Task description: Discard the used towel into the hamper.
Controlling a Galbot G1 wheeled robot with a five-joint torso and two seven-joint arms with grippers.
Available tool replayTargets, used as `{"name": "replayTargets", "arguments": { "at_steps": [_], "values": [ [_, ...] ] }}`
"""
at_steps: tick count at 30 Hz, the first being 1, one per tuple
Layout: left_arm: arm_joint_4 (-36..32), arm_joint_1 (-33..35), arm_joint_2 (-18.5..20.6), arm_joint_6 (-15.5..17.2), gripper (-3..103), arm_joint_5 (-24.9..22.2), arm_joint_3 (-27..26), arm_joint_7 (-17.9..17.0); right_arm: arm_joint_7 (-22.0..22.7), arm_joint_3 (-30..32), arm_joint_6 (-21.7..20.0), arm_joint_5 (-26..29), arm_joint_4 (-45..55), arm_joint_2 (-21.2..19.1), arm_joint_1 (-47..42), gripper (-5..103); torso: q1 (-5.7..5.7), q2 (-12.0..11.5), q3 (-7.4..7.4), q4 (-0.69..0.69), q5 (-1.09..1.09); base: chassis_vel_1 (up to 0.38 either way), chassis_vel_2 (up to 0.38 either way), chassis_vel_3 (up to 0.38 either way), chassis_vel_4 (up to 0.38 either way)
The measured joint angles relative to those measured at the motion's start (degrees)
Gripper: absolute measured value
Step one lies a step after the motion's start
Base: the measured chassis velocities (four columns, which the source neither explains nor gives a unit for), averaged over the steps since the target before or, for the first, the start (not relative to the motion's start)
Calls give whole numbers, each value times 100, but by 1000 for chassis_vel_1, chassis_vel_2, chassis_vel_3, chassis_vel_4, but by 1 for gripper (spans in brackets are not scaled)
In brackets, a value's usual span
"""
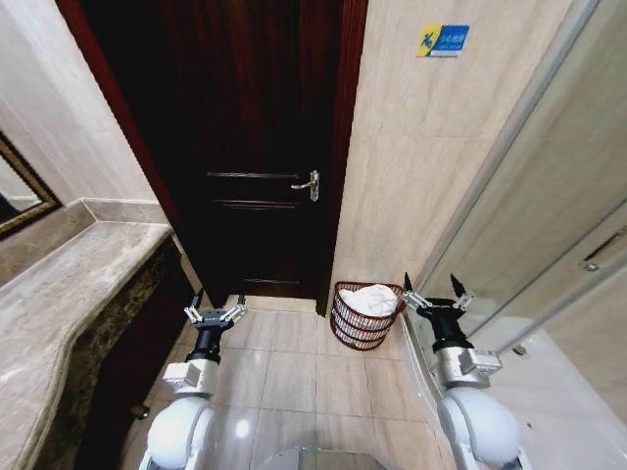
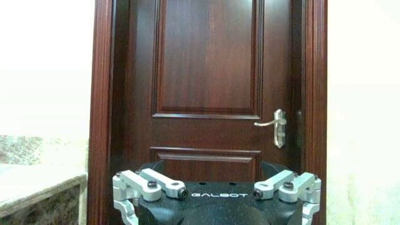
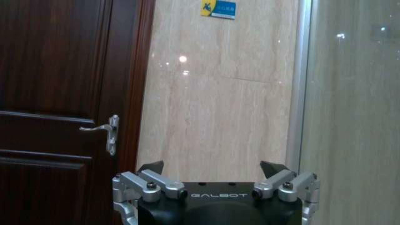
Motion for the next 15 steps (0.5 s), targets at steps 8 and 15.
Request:
{"name": "replayTargets", "arguments": {
  "at_steps": [8,15],
  "values": [
    [15,37,-1,-64,100,18,-19,-1,-37,-6,11,-9,-8,2,-22,100,0,-1,0,0,-1,76,-78,-84,71],
    [11,55,-30,-81,100,53,33,2,-59,0,72,-17,-46,16,-53,100,0,-1,0,0,0,84,-80,-84,80]
  ]
}}
